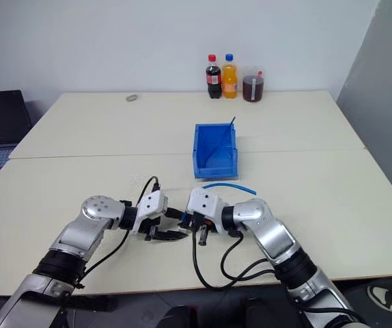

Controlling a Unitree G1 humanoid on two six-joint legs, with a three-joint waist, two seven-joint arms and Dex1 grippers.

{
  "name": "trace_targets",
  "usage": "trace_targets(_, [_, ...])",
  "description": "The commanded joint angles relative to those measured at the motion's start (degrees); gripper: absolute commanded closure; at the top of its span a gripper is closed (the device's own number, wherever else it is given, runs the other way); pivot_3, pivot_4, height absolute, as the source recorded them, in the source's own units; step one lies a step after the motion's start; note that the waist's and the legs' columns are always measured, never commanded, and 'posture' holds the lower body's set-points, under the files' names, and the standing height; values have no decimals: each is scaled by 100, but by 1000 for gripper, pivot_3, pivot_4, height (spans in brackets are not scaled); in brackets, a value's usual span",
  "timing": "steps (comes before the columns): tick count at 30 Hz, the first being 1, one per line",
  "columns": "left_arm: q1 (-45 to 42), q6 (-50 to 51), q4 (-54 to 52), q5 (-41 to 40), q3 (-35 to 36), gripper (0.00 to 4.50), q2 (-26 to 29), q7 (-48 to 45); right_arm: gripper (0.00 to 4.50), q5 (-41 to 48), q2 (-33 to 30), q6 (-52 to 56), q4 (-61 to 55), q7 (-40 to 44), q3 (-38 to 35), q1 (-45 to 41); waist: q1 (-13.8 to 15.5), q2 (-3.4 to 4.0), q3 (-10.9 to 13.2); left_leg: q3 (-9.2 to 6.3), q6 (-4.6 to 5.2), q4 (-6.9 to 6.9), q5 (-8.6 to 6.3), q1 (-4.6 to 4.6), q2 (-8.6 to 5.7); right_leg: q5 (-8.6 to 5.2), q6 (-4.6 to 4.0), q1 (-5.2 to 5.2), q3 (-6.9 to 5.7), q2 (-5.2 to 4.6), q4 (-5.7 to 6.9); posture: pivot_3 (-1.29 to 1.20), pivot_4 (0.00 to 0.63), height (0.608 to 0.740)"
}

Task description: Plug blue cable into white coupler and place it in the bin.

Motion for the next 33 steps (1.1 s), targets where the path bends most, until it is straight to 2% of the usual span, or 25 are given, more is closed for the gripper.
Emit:
trace_targets(1, [78,534,-688,-459,454,366,179,107,4390,439,210,347,-616,-353,-572,-203,-3,-3,4,-2,0,5,0,-26,0,3,-4,-24,-1,0,4,0,150,740])
trace_targets(3, [94,893,-969,-678,647,15,221,215,4390,645,286,525,-800,-550,-908,-328,3,-7,12,-4,-1,6,1,-46,0,18,-29,-41,-3,0,6,0,150,740])
trace_targets(7, [-180,1380,-1364,-923,1148,0,84,949,4390,1215,391,1028,-977,-1068,-1946,-833,9,-10,32,-3,-1,5,0,-47,-7,18,-29,-39,-5,-9,1,0,150,740])
trace_targets(10, [-320,1488,-1481,-935,1263,0,31,1271,4390,1440,388,1213,-856,-1350,-2323,-1108,34,-23,55,-4,-1,4,1,-47,-8,19,-27,-39,-8,-10,0,0,150,740])
trace_targets(13, [-800,1594,-1432,-868,1305,0,-125,1726,4390,1526,371,1072,392,-1697,-2859,-1946,31,-26,81,2,-1,3,0,-45,-9,19,-27,-38,-3,-11,0,0,150,740])
trace_targets(15, [-1032,1516,-1283,-727,1196,0,-196,1857,4390,1259,313,638,1851,-1868,-2872,-2580,31,-31,102,2,-1,5,1,-46,-10,25,-23,-40,-4,-11,2,0,150,740])
trace_targets(19, [-1147,1400,-1107,-603,1072,0,-231,1884,4390,1082,289,54,3642,-1922,-2886,-3383,-8,-27,104,11,-1,3,1,-40,-10,27,-26,-39,3,-11,1,0,150,740])
trace_targets(21, [-1187,1417,-1098,-623,1033,0,-255,1853,3678,878,154,-110,4418,-1659,-2682,-3765,-21,-26,116,19,-1,-5,1,-45,-9,26,-29,-48,9,-11,-2,0,150,740])
trace_targets(25, [-1222,1370,-1020,-621,1019,0,-229,1824,2672,463,-183,-390,5140,-951,-2160,-4120,-17,-27,125,27,-3,-5,2,-93,-12,27,-32,-102,15,-17,2,0,150,740])
trace_targets(27, [-1214,1346,-993,-607,1031,0,-199,1817,2257,259,-466,-465,5199,-440,-1861,-4176,-14,-27,125,29,-15,3,9,-143,-15,28,-33,-147,13,-21,6,0,150,740])
trace_targets(29, [-1203,1345,-994,-605,1041,0,-174,1812,1827,126,-675,-509,5170,-50,-1658,-4196,-8,-27,125,34,-20,4,12,-147,-19,28,-33,-147,11,-29,4,0,150,740])
trace_targets(33, [-1220,1295,-840,-557,1123,0,-99,1892,776,-192,-1525,-559,4630,1284,-1052,-4015,5,-25,128,36,-5,7,3,-150,-25,28,-33,-146,10,-34,0,0,150,740])
